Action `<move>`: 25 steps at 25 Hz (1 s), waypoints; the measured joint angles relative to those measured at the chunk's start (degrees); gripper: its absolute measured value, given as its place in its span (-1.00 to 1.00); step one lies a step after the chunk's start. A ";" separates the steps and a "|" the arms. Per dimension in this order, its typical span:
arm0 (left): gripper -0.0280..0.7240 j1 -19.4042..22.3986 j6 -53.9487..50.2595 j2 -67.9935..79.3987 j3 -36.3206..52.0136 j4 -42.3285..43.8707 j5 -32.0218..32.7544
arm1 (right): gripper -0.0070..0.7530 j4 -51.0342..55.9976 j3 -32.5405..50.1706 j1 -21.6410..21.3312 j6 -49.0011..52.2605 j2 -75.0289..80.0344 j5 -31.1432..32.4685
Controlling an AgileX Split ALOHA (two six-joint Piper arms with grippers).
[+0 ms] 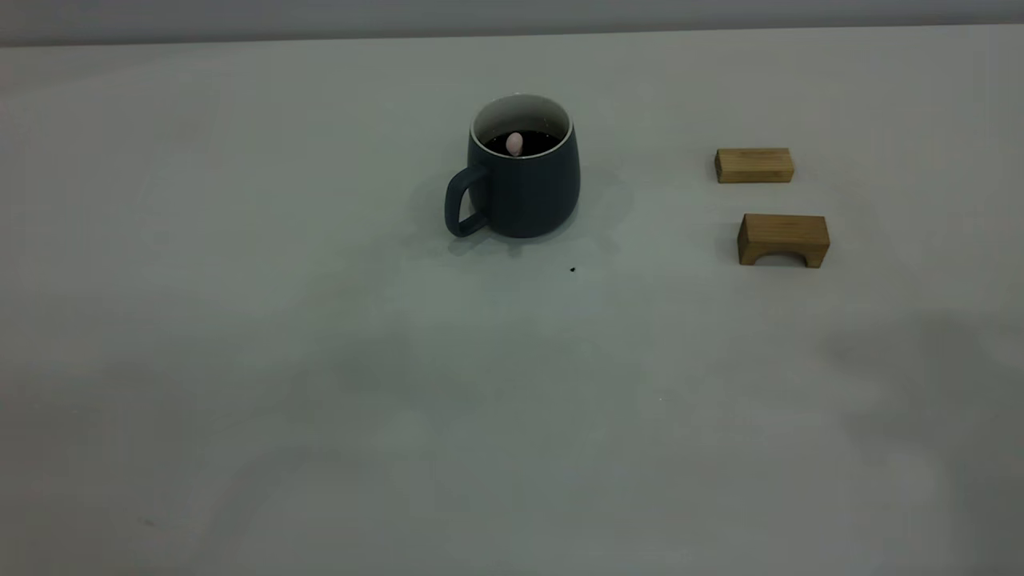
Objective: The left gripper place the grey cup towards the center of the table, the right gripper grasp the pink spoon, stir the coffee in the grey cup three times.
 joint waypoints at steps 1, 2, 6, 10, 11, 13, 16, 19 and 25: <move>0.58 0.00 0.00 0.00 0.00 0.00 0.00 | -0.39 0.00 1.98 0.00 0.00 -3.47 0.00; 0.58 0.00 0.00 0.00 0.00 0.00 0.00 | -0.38 0.00 4.36 0.00 0.00 -6.35 0.00; 0.58 0.00 0.00 0.00 0.00 0.00 0.00 | -0.38 2.53 13.24 -0.59 0.00 -19.34 0.00; 0.58 0.00 0.00 0.00 0.00 0.00 0.00 | -0.37 4.89 22.11 -5.24 -0.21 -31.06 0.04; 0.58 0.00 0.00 0.00 0.00 0.00 0.00 | -0.37 4.89 24.13 -6.75 -0.21 -33.93 0.04; 0.58 0.00 0.00 0.00 0.00 0.00 0.00 | -0.37 4.89 29.09 -9.33 -0.21 -39.21 0.04; 0.58 0.00 0.00 0.00 0.00 0.00 0.00 | -0.36 5.02 36.29 -12.65 -0.21 -47.51 -0.02; 0.58 0.00 0.00 0.00 0.00 0.00 0.00 | -0.36 6.32 43.14 -14.84 -0.21 -54.68 -2.08; 0.58 0.00 0.00 0.00 0.00 0.00 0.00 | -0.36 8.72 54.35 -15.67 -0.21 -63.98 -6.80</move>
